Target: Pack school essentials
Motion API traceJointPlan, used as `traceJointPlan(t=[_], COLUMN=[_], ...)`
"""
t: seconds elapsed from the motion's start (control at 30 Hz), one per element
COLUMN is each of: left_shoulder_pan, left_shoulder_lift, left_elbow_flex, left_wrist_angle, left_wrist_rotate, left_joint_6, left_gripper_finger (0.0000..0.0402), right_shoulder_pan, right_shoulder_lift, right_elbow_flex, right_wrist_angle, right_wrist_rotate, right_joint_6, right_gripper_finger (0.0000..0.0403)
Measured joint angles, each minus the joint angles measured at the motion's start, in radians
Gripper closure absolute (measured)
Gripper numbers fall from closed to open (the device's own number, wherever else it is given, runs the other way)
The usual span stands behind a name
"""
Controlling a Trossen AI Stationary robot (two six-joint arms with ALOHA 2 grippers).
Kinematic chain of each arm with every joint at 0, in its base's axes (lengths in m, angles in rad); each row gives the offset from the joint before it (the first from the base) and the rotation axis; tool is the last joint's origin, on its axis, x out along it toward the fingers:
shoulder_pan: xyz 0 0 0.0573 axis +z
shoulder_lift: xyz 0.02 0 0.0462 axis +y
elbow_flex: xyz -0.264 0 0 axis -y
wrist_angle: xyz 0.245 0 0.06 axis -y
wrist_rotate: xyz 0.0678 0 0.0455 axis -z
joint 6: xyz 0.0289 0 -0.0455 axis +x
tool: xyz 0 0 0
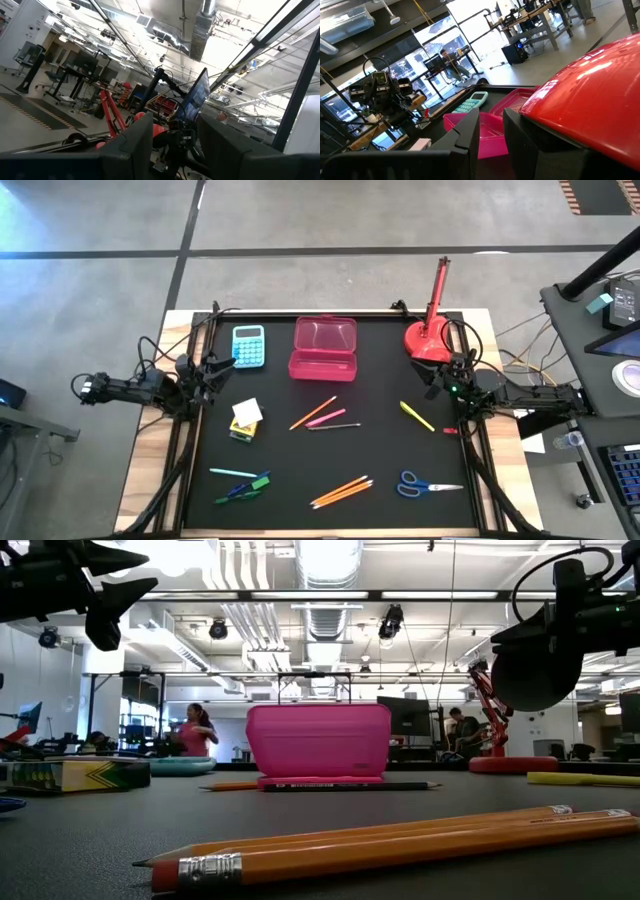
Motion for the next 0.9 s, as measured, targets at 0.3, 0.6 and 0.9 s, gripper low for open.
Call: traceJointPlan(t=[0.3, 0.6, 0.9], left_shoulder_pan=[0.0, 0.0, 0.0], left_shoulder_lift=[0.0, 0.046, 0.065], left_elbow_flex=[0.0, 0.0, 0.0], left_wrist_angle=[-0.001, -0.001, 0.001], left_wrist_rotate=[-0.004, -0.046, -0.091], left_joint_6=[0.113, 0.576, 0.593], left_gripper_finger=[0.0262, 0.0262, 0.0262], right_shoulder_pan=[0.0, 0.0, 0.0], right_shoulder_lift=[0.0, 0.0, 0.0], right_elbow_flex=[0.0, 0.0, 0.0], right_wrist_angle=[0.0, 0.0, 0.0], right_wrist_rotate=[0.0, 0.0, 0.0], right_joint_6=[0.0, 0.0, 0.0], right_gripper_finger=[0.0323, 0.0323, 0.0323])
